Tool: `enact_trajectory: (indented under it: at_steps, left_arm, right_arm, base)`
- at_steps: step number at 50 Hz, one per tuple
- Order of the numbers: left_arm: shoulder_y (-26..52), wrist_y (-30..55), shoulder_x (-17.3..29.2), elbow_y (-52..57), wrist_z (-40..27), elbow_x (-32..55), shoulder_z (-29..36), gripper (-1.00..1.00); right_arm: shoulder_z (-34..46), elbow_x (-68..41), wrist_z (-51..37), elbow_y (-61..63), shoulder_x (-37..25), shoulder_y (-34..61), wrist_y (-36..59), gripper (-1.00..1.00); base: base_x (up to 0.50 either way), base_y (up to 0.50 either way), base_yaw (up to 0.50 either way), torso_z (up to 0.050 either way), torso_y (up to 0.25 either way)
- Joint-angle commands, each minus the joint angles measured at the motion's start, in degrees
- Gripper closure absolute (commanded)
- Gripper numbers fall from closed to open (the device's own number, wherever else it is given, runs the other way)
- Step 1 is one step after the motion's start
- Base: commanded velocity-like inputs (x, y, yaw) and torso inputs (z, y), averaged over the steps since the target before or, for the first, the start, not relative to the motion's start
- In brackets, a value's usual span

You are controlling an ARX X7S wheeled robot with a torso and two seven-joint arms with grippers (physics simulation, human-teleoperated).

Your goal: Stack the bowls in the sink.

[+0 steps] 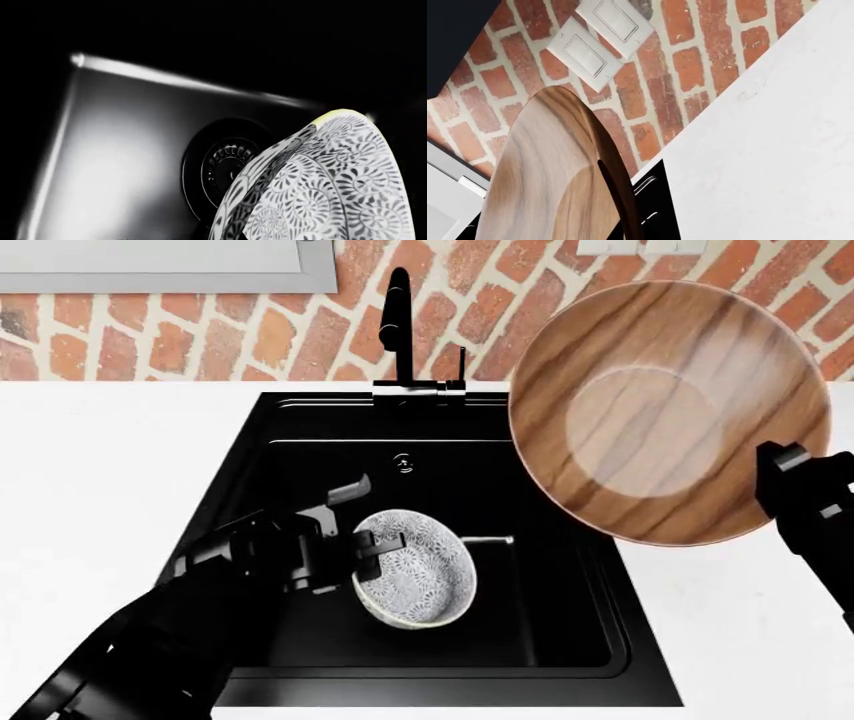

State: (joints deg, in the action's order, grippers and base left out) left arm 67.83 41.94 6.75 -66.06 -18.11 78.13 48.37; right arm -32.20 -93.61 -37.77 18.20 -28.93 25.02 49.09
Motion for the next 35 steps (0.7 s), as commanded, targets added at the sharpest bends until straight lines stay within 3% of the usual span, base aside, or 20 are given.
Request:
enact_trajectory:
  at_steps: [1,24,25,35]
  left_arm:
    - [0.08,0.39,0.1,0.58,-0.19,0.23,-0.37,1.0]
    - [1.26,0.08,-1.11,-1.83,3.03,-1.87,1.62,1.0]
    - [1.41,0.3,-1.01,-1.44,3.28,-2.11,1.94,-1.0]
    - [0.53,0.88,1.16,3.95,-0.53,-0.93,0.87,-1.0]
  right_arm:
    - [-0.19,-0.37,0.43,0.22,-0.05,0.2,-0.56,1.0]
    - [-0.13,0.05,1.06,0.41,0.1,0.05,-1.35,1.0]
    - [-0.13,0.1,1.11,0.43,0.11,0.04,-1.4,1.0]
    - [-0.11,0.14,1.44,0.45,0.17,-0.01,-1.7,1.0]
  base:
    - [0.0,0.0,0.0,0.0,0.0]
    - [0.0,0.0,0.0,0.0,0.001]
    - [0.0,0.0,0.0,0.0,0.0]
    - [0.0,0.0,0.0,0.0,0.0]
